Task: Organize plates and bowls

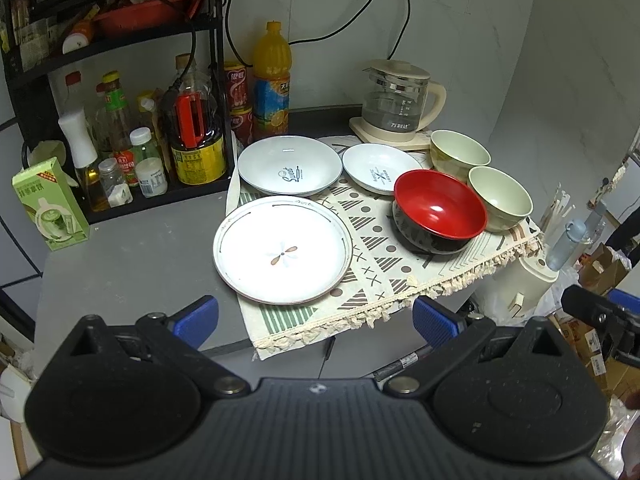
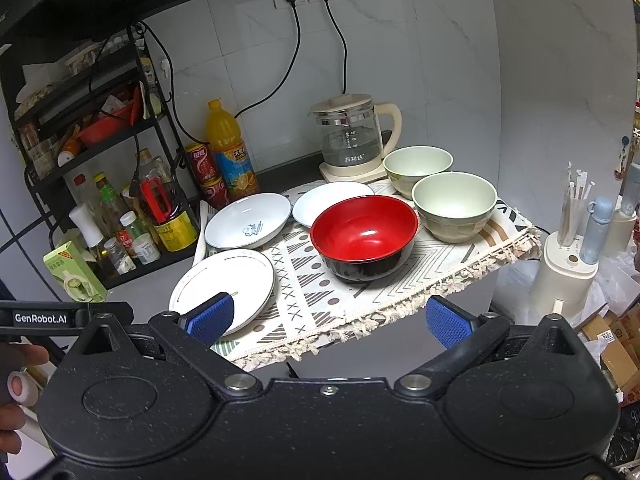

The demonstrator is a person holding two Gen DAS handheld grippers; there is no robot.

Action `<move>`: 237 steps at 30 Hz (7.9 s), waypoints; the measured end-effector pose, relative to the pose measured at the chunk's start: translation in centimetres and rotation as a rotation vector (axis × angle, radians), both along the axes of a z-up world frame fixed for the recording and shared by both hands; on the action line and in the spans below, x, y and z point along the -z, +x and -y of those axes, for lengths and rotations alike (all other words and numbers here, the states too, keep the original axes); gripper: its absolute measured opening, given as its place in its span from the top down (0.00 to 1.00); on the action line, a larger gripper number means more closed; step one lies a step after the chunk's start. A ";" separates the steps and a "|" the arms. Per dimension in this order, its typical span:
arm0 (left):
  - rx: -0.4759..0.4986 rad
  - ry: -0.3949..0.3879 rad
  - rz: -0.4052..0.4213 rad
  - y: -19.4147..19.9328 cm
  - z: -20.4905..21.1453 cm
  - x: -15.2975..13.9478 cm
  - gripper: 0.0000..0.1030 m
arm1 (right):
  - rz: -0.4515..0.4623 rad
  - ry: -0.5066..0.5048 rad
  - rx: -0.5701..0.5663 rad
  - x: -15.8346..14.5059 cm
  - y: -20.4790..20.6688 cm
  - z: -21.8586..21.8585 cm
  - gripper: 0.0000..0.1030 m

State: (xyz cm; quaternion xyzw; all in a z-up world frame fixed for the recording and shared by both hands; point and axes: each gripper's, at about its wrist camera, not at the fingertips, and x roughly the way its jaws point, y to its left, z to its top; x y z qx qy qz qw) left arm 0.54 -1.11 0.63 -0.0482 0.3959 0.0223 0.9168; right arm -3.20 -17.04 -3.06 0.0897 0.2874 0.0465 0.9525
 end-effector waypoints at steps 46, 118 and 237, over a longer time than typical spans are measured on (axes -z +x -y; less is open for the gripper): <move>0.273 -0.162 -0.106 31.1 14.0 5.5 0.21 | -0.214 0.064 0.248 6.0 24.5 15.9 0.37; 0.212 -0.204 -0.143 33.6 16.2 5.2 0.91 | -0.156 0.013 0.051 4.0 28.7 14.6 0.86; 0.220 -0.233 -0.275 50.0 17.5 13.0 0.37 | -0.309 0.114 0.221 10.8 43.4 17.0 0.42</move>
